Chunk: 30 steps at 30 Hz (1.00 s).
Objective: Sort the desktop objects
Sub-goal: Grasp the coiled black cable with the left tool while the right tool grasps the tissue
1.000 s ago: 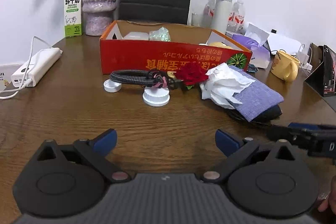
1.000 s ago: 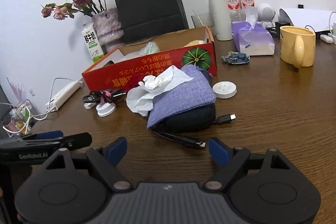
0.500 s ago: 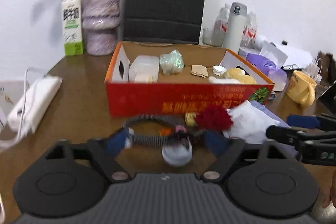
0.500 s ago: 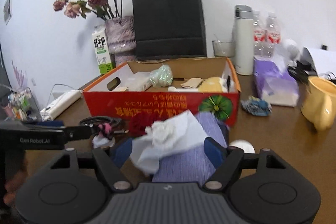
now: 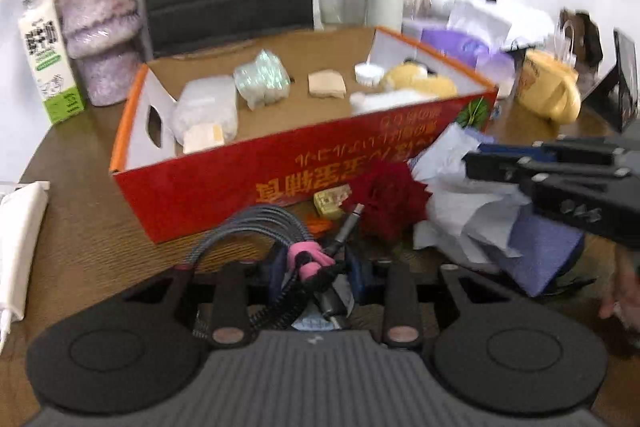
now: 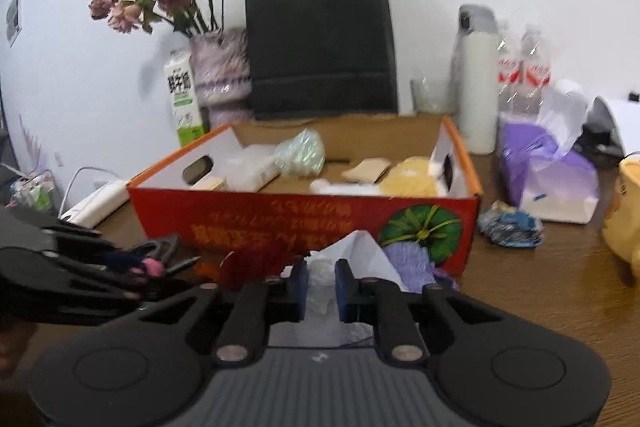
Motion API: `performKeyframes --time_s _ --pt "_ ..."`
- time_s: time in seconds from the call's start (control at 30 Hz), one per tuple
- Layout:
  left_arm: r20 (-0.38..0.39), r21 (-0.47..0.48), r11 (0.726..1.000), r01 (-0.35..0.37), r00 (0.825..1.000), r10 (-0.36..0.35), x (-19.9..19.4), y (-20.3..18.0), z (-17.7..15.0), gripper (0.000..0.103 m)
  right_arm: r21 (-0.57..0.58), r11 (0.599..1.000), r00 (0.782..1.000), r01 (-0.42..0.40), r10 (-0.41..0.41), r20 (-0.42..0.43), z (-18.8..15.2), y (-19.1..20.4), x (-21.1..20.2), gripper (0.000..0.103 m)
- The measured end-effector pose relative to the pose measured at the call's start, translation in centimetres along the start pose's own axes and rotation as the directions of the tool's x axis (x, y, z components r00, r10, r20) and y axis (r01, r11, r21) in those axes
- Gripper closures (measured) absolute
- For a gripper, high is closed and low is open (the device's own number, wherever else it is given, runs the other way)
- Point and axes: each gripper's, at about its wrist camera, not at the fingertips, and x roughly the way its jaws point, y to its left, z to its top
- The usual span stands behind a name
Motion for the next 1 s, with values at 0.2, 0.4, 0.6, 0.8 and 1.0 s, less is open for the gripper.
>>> performKeyframes --time_s 0.2,0.4,0.6,0.8,1.0 --pt "0.078 -0.072 0.997 -0.027 0.996 0.032 -3.4 0.0 0.1 0.073 -0.023 1.000 1.000 -0.007 0.007 0.012 -0.3 0.8 -0.2 0.090" --pt "0.068 -0.117 0.993 -0.030 0.997 0.038 -5.1 0.0 0.2 0.077 -0.036 0.999 0.996 -0.023 0.026 0.087 -1.0 1.7 -2.4 0.092" --pt "0.138 -0.286 0.957 0.049 0.990 -0.010 -9.5 0.5 -1.3 0.078 0.045 0.994 0.992 -0.095 0.091 0.088 -2.4 2.6 -7.9 0.093" --pt "0.231 -0.317 0.948 -0.007 0.969 0.085 -15.0 0.2 -5.0 0.078 -0.012 0.996 0.995 -0.093 0.093 -0.043 -5.9 4.4 -11.4 0.092" --pt "0.181 -0.332 0.943 0.005 0.982 0.058 -16.1 -0.7 -9.7 0.078 0.028 0.997 0.977 -0.072 0.077 -0.198 -8.7 4.3 -12.2 0.087"
